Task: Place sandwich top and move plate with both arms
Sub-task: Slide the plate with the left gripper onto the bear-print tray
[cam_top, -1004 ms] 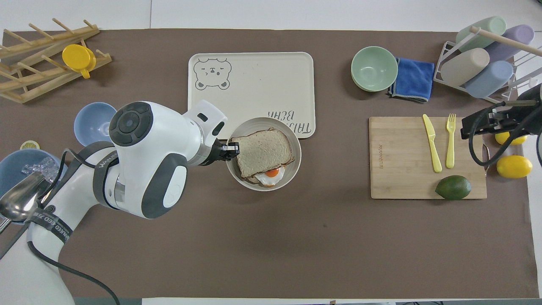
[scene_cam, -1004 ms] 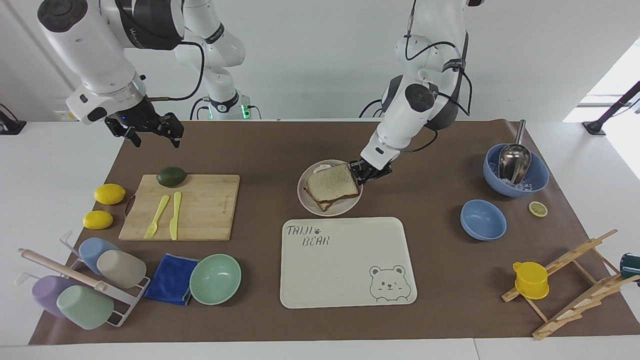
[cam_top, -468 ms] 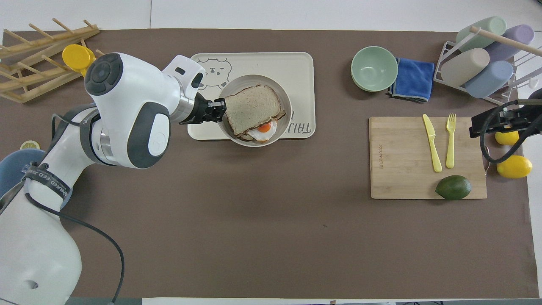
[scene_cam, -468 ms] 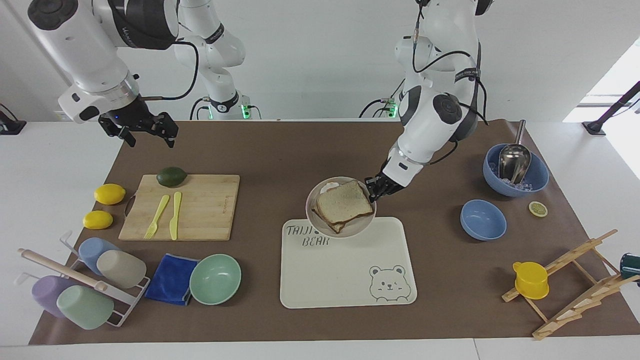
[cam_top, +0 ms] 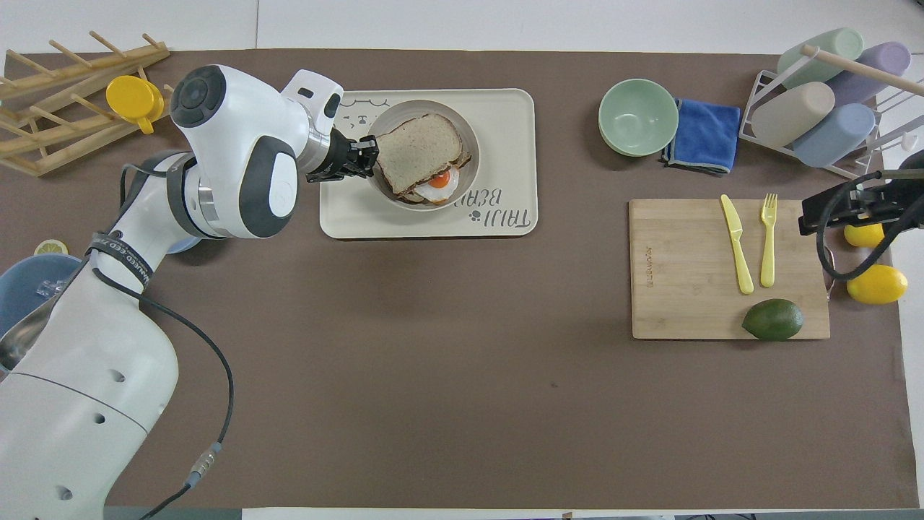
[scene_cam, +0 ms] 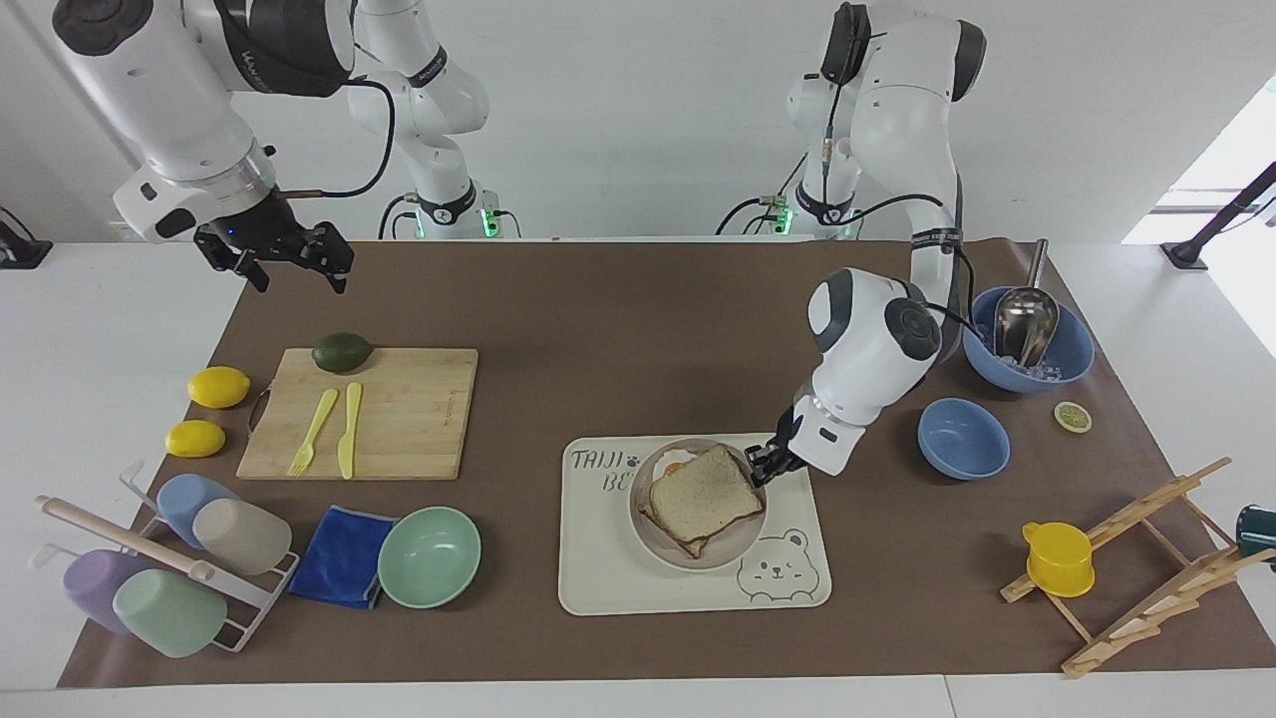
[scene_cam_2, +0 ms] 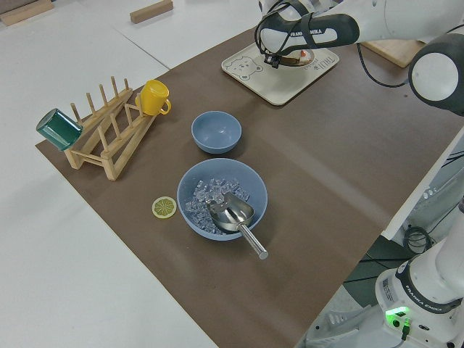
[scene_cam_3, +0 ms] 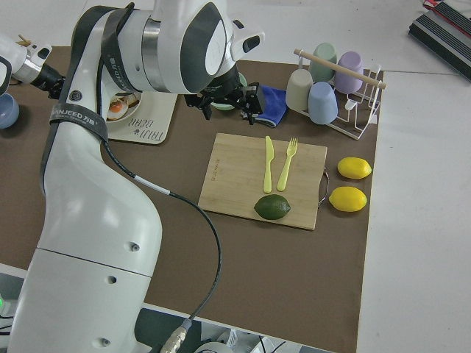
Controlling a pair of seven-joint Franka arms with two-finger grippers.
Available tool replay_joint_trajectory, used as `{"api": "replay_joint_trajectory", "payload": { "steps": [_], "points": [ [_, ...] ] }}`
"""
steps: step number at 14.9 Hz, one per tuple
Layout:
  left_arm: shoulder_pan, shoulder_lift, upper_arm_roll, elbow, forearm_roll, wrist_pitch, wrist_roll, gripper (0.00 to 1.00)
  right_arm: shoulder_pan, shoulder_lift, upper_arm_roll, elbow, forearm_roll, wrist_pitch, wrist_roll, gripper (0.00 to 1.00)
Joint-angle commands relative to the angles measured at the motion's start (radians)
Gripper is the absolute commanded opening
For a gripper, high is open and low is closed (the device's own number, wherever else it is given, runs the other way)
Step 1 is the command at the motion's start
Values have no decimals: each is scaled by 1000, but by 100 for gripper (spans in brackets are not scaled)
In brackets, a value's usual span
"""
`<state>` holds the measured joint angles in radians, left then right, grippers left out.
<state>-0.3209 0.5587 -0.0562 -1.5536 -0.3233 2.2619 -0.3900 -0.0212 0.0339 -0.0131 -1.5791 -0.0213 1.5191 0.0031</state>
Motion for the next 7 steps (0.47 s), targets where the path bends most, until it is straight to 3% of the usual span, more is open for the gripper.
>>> {"api": "replay_joint_trajectory", "payload": {
  "steps": [1,7],
  "points": [
    [6,15,-2,26,-7,24,5,0,-9,-11,8,-5,-3,1,-20,100],
    [6,10,3,-20,23,64,11,0,-13,-12,8,-9,-3,1,-20,100]
  ]
}}
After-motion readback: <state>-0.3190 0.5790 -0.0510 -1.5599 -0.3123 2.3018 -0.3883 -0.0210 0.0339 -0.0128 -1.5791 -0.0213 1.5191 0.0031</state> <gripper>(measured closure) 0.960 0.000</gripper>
